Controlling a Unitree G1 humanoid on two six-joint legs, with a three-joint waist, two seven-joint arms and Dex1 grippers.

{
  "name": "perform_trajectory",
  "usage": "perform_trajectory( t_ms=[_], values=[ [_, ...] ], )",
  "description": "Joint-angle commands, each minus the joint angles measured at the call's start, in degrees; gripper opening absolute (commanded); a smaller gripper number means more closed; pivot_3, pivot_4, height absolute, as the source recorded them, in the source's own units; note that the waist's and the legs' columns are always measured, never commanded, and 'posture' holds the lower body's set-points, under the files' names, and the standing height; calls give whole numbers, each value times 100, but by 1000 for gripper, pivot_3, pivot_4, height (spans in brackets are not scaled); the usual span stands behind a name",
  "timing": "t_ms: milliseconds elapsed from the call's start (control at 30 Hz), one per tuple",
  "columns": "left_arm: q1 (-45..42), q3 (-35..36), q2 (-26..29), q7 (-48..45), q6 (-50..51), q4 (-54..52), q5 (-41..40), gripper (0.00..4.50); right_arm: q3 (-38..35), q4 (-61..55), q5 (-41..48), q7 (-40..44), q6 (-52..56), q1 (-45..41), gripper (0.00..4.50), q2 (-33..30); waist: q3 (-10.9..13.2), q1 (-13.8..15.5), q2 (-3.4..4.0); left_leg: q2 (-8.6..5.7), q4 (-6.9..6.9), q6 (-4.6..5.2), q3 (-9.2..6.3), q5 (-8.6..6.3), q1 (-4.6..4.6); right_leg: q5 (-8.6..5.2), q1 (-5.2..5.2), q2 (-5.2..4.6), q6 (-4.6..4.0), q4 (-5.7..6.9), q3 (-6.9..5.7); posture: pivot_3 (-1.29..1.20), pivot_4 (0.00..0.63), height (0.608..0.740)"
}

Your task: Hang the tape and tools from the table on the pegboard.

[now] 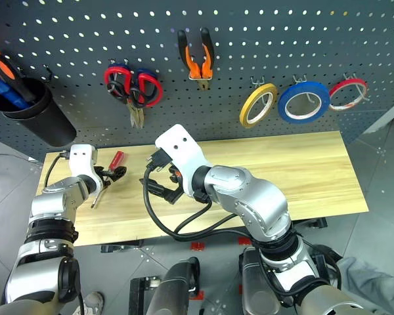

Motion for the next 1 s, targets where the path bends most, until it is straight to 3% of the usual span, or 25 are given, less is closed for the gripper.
perform_trajectory(
  t_ms=[33, 67, 167, 433, 567, 667, 833, 1000],
  values=[
    [-299, -116, 160, -43, -290, 685, 158, 3903, -20, -328, 123, -20, 73, -133, 4500, 88, 15, -2, 1, 0, 0, -3, 1, 2, 0, 0, -1, 0, 0, 1, 0, -188, 440, 740],
    [-385, -138, 167, -48, -337, 882, 180, 3903, -23, -333, 128, -19, 88, -148, 4500, 83, 18, -2, -1, 0, 0, -3, 1, 2, -1, 0, -2, 0, 0, 1, -1, -196, 440, 740],
    [-615, -216, 213, 3, -501, 1473, 288, 3312, 12, -331, 121, -29, 79, -225, 4500, 48, 26, -10, -1, -1, 0, -1, 2, 1, -1, 0, -3, 0, 0, 3, -2, -196, 440, 740],
    [-749, -499, 487, -386, -923, 2008, 524, 844, 78, -370, 98, -20, -1, -219, 4500, -102, 26, -149, -1, -1, 0, -4, 3, 2, -1, 0, -3, -1, 0, 3, -1, -214, 407, 740],
    [-159, -771, 702, -1327, -812, 1145, 508, 764, 67, -449, 149, 208, -171, -120, 4500, -456, 23, -185, -2, -1, -3, -7, 3, 4, -1, 0, -4, -1, 0, 1, -1, -205, 379, 740],
    [353, -717, 784, -1508, -590, 368, 374, 746, 108, -460, 135, 403, -404, -27, 4500, -766, 20, -188, -3, 0, -7, -8, 5, 5, -1, 0, -4, -3, 0, -7, 0, -204, 356, 740],
    [2238, -35, 591, -1326, -102, -2755, -303, 746, -6, -694, -62, 846, -1428, 357, 4500, -1580, 4, -212, -15, 1, -8, -10, 10, 5, -4, 0, -6, -23, 0, -14, 9, -205, 307, 740],
    [3256, 388, 171, -904, -210, -4691, -597, 746, -144, -732, -151, 1301, -2685, 721, 4500, -1961, -36, -117, -34, 8, -6, -31, -2, 17, -10, 6, -5, -30, -8, -12, -5, -205, 265, 740]
  ],
)
